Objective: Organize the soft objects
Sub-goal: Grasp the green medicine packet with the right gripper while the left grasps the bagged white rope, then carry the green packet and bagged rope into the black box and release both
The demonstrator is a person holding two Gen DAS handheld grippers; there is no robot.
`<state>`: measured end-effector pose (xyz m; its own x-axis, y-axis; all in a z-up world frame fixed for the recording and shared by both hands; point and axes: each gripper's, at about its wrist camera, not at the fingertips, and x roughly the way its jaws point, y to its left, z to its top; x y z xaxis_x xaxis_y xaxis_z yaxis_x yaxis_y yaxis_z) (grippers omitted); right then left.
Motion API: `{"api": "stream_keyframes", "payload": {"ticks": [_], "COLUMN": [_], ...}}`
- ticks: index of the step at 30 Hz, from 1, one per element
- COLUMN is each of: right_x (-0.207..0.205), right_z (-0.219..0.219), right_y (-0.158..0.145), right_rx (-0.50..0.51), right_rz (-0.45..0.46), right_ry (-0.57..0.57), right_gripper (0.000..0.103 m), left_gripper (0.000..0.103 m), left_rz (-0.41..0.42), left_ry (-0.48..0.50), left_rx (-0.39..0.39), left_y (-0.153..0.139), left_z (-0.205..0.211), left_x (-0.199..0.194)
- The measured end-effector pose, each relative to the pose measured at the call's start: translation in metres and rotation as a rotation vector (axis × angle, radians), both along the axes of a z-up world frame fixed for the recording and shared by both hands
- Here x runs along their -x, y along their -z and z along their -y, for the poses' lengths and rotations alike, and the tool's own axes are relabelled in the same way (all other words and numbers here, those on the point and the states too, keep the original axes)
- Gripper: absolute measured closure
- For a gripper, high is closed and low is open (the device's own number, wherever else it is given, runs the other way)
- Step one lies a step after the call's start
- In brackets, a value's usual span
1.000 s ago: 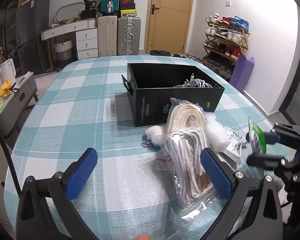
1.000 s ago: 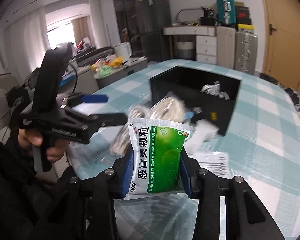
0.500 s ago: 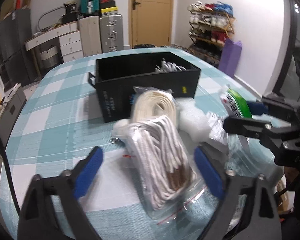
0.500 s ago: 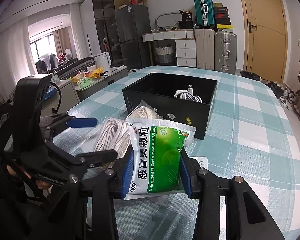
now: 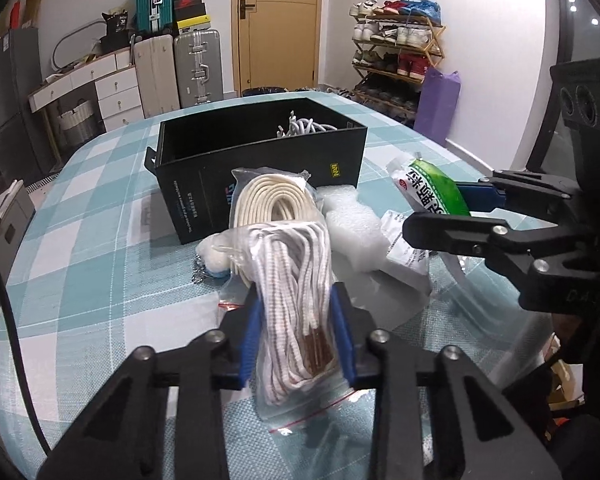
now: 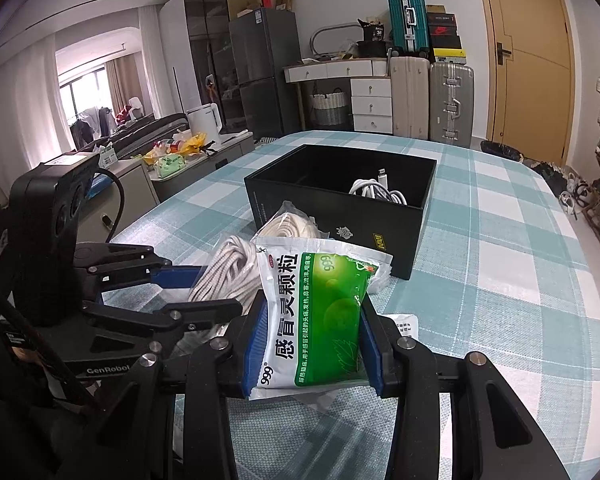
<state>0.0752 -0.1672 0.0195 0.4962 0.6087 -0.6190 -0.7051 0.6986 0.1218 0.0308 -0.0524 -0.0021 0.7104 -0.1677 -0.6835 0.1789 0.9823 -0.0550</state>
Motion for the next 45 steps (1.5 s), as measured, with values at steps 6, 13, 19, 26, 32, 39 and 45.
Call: {"api": "stream_keyframes", "payload": {"ticks": [6,13,19,26,32,39,45], "right_x": [0.002,0.004,0.004,-0.003,-0.013,-0.030,-0.043], "right_z": [0.000,0.003,0.004,0.005,0.004,-0.002,-0.012], "right_y": [-0.004,-0.012,-0.024,-0.042,-0.057,-0.067,-0.068], "right_rx": [-0.011,-0.032,-0.062,-0.114,-0.139,-0.153,-0.147], "right_rz": [0.021,0.045,0.062,0.082,0.096,0.101,0.095], "right_ry": [0.005,0.013,0.021,0.043,0.063,0.071,0.062], "right_gripper": [0.061,0.062,0.062,0.062,0.062,0.062,0.062], "left_gripper": [0.075,0.075,0.075,0.075,0.075,0.075,0.075], "left_rz": [0.017,0.064,0.104,0.145,0.173,0.184,0.187], "left_ry": [-0.003,-0.027,-0.055,-0.084,-0.094,-0.091,-0.099], "left_rx": [0.031,0.071,0.083,0.087,0.080,0.070,0.076], "left_y": [-0.006,-0.023,-0.037,-0.055,-0.066,-0.072,-0.073], "left_z": [-0.005,-0.018,-0.029,-0.040,-0.046,-0.048,-0.051], "left_x": [0.003,0.009,0.007,-0.001,-0.013,-0.031,-0.043]}}
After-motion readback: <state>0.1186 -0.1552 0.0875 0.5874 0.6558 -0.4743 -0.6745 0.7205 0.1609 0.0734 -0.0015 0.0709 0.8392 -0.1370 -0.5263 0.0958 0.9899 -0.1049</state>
